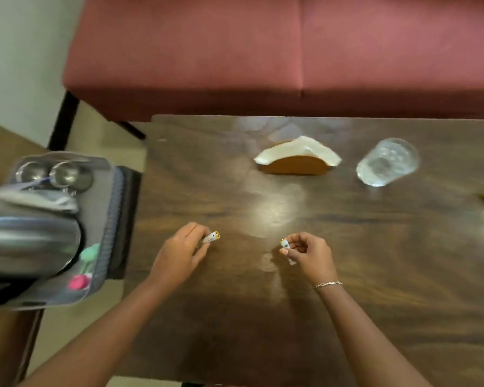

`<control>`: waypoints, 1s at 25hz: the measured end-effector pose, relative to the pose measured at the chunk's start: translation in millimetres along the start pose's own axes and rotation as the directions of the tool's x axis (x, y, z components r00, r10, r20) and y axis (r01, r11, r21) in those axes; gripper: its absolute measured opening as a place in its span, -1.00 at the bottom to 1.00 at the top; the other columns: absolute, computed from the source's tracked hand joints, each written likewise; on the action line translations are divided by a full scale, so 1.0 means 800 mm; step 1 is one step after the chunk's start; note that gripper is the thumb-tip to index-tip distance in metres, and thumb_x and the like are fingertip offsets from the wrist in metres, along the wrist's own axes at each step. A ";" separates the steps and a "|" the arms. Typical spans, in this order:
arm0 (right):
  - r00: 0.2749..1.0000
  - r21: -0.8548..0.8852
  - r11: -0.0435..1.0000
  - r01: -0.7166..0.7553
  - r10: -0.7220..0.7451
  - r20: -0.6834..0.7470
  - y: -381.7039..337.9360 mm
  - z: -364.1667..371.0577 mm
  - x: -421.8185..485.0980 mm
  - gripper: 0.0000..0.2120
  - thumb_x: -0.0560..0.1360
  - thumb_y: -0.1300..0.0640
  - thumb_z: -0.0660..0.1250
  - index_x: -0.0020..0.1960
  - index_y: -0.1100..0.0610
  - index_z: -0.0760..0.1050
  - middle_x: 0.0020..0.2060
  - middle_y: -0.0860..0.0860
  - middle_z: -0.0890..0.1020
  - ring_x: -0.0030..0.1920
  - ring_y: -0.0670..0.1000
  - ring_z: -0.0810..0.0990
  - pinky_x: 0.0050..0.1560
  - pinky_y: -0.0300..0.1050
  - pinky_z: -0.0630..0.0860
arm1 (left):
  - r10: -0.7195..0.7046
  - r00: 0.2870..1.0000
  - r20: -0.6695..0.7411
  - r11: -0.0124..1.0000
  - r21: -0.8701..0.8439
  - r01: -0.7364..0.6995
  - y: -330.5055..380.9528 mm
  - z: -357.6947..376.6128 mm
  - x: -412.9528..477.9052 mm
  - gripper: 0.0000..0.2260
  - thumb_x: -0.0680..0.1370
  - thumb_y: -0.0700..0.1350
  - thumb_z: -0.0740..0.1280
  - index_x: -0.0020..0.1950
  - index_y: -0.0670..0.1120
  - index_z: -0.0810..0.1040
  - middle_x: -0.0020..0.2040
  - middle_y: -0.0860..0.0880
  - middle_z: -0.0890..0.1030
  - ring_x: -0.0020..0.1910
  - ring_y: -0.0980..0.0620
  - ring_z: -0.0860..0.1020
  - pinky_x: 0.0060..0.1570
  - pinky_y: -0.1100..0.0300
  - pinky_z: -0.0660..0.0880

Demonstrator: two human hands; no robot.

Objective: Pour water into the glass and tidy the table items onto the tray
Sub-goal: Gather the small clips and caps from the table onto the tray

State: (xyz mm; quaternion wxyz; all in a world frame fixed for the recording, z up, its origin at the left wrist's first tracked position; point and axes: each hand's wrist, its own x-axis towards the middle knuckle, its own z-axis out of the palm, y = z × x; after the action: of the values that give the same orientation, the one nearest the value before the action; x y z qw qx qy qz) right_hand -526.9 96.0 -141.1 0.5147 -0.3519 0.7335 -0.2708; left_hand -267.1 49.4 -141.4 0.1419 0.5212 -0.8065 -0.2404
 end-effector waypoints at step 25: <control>0.851 -0.395 0.775 0.493 -0.337 0.402 -0.239 0.441 0.050 -0.87 0.41 0.24 0.40 -0.05 0.13 0.57 -0.29 0.01 0.57 -0.20 0.03 0.58 -0.06 -0.05 0.55 | -0.285 0.886 0.367 0.798 0.603 0.007 -0.294 -0.106 -0.047 -0.80 0.53 -0.29 0.21 0.15 -0.25 0.46 0.10 -0.19 0.52 0.11 -0.13 0.49 -0.06 0.12 0.52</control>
State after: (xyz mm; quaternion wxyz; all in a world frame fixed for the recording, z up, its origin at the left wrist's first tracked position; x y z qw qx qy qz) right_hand -156.6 -64.1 -132.7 0.4442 -0.6617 0.5902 -0.1284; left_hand -29.2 -16.6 -194.9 -0.2309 0.5332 -0.8074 -0.1020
